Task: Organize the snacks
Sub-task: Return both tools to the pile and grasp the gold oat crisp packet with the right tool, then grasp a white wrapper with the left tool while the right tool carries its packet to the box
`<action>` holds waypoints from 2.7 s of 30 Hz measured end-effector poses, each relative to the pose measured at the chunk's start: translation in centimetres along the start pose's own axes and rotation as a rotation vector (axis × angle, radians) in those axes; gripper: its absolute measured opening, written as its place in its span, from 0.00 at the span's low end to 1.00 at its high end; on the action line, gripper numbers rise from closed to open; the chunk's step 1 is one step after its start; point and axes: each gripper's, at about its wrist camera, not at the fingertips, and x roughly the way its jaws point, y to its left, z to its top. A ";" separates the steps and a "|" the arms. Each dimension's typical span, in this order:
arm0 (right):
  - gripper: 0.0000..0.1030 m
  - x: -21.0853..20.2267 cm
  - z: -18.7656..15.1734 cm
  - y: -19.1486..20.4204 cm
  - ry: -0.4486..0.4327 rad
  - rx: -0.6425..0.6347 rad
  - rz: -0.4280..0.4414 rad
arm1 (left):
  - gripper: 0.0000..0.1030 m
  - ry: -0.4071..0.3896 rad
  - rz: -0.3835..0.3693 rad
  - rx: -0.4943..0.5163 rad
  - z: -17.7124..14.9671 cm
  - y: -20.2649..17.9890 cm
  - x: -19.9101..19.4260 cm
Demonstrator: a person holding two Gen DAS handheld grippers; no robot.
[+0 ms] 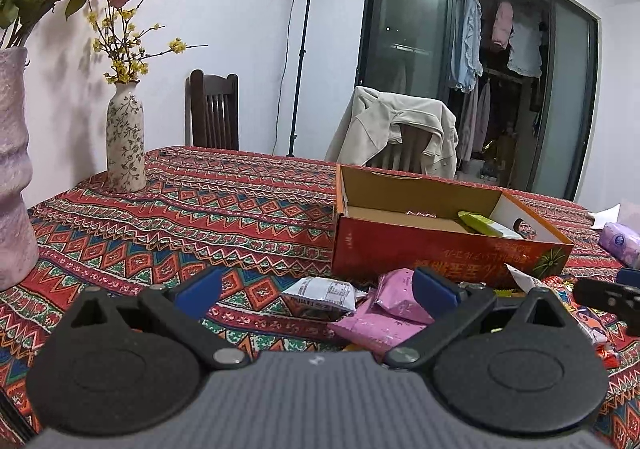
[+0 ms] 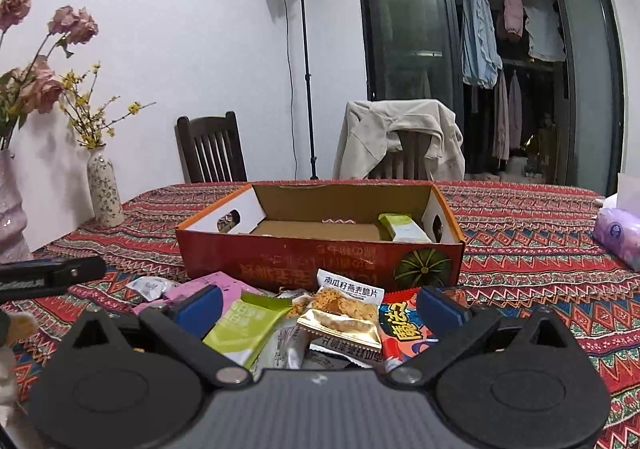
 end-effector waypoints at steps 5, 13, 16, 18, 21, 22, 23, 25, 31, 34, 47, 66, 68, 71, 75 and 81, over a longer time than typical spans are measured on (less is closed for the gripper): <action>0.87 3.1 0.9 -1.1 0.082 0.029 -0.014 | 1.00 0.016 0.008 0.007 -0.1 0.0 0.5; 0.70 8.0 1.3 -1.8 0.230 0.078 -0.001 | 1.00 0.043 0.023 0.007 -0.3 0.1 1.3; 0.54 9.1 0.8 -1.9 0.271 0.094 -0.002 | 1.00 0.053 0.021 0.015 -0.4 0.0 1.6; 0.50 9.1 0.6 -1.9 0.264 0.096 -0.002 | 1.00 0.061 0.019 0.020 -0.5 -0.1 1.8; 0.45 8.4 0.5 -2.2 0.239 0.109 0.006 | 1.00 0.078 0.014 0.026 -0.6 -0.4 2.2; 0.43 8.2 0.5 -2.2 0.231 0.112 0.007 | 1.00 0.085 0.012 0.029 -0.7 -0.5 2.4; 0.42 8.0 0.5 -2.3 0.219 0.115 0.006 | 1.00 0.091 0.007 0.032 -0.7 -0.6 2.6; 0.39 7.2 0.5 -2.3 0.185 0.114 -0.001 | 1.00 0.107 -0.003 0.046 -0.8 -1.0 3.0; 0.37 4.2 0.8 -2.2 0.064 0.093 -0.017 | 1.00 0.137 -0.008 0.087 -0.6 -2.1 4.5; 0.37 3.4 1.1 -2.3 0.039 0.077 -0.020 | 1.00 0.136 0.015 0.107 0.2 -2.3 5.5; 0.37 3.5 1.3 -3.7 0.037 0.090 -0.041 | 1.00 0.358 0.007 0.150 2.3 -0.7 14.1; 0.37 4.7 0.6 -3.8 0.060 0.095 -0.032 | 0.43 0.334 0.005 0.144 0.4 -0.3 13.7; 0.37 4.6 0.6 -3.8 0.053 0.095 -0.030 | 0.43 0.314 0.010 0.136 0.6 -0.2 13.2; 0.37 4.3 0.7 -3.7 0.039 0.090 -0.029 | 0.43 0.267 0.020 0.119 1.1 0.1 12.0; 0.37 3.9 0.9 -3.6 0.017 0.078 -0.032 | 0.43 0.183 0.017 0.090 2.6 0.0 10.0; 0.37 4.0 2.8 -3.5 -0.044 0.054 -0.050 | 0.43 0.054 -0.021 0.078 5.8 -2.0 8.2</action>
